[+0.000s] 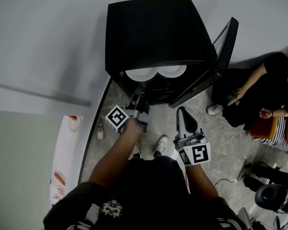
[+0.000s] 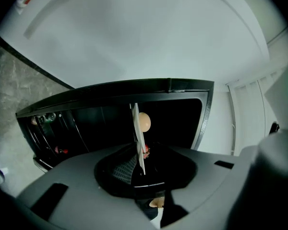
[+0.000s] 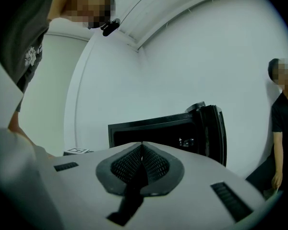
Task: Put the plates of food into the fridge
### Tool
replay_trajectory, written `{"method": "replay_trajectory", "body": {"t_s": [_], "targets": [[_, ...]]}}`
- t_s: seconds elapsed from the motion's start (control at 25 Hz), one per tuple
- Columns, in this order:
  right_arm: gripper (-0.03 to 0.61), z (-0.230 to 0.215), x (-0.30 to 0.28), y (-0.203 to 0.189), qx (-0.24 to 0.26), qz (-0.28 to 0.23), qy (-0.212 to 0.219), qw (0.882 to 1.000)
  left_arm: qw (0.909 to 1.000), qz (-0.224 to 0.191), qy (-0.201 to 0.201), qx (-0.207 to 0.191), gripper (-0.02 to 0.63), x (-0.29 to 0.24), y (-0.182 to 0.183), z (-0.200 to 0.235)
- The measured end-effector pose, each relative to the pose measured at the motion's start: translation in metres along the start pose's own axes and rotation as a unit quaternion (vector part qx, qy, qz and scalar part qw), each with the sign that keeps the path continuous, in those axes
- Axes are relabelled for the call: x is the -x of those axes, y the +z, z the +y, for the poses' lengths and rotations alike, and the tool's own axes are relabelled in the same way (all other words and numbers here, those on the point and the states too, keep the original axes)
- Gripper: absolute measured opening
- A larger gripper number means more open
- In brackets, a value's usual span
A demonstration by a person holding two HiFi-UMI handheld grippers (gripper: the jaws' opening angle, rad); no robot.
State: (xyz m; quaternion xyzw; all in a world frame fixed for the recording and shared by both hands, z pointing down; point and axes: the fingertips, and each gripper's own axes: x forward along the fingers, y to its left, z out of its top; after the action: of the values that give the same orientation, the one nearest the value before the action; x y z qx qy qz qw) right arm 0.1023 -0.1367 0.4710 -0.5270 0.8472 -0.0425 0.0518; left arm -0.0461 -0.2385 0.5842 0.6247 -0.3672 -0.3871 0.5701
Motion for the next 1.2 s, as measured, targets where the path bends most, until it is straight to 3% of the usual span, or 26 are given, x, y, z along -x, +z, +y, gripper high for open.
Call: {"method": "replay_trajectory", "body": {"t_s": [0.2,0.32,0.44,0.56,0.76,1.0,1.08,1.2], "targets": [[0.025,0.004,-0.004,-0.003,0.004,0.001,0.007,1.0,0.9997,0.022,-0.002,0.0,0.109,0.022,-0.014,-0.023],[0.025,0.01,-0.006,-0.004,0.002,0.005,0.01,1.0,0.9991,0.031,-0.009,-0.026,0.078,0.033,-0.016,-0.042],[0.025,0.018,-0.011,0.001,-0.013,-0.005,0.015,1.0,0.9964,0.044,-0.01,-0.072,0.064,0.044,-0.012,-0.055],[0.025,0.022,-0.011,0.001,-0.013,-0.007,0.02,1.0,0.9828,0.066,-0.011,-0.172,0.052,0.056,-0.008,-0.065],[0.025,0.031,-0.012,0.008,-0.013,-0.013,0.021,1.0,0.9283,0.107,-0.022,-0.355,0.023,0.071,-0.008,-0.086],[0.025,0.04,-0.009,0.019,0.004,-0.022,0.019,1.0,0.857,0.127,-0.03,-0.499,0.021,0.087,-0.017,-0.107],[0.025,0.045,-0.008,0.025,0.01,-0.027,0.016,0.999,0.8243,0.128,-0.031,-0.551,0.021,0.093,-0.02,-0.115],[0.023,0.051,-0.007,0.034,0.023,-0.031,0.017,0.999,0.7655,0.125,-0.035,-0.63,0.022,0.099,-0.026,-0.127]]}}
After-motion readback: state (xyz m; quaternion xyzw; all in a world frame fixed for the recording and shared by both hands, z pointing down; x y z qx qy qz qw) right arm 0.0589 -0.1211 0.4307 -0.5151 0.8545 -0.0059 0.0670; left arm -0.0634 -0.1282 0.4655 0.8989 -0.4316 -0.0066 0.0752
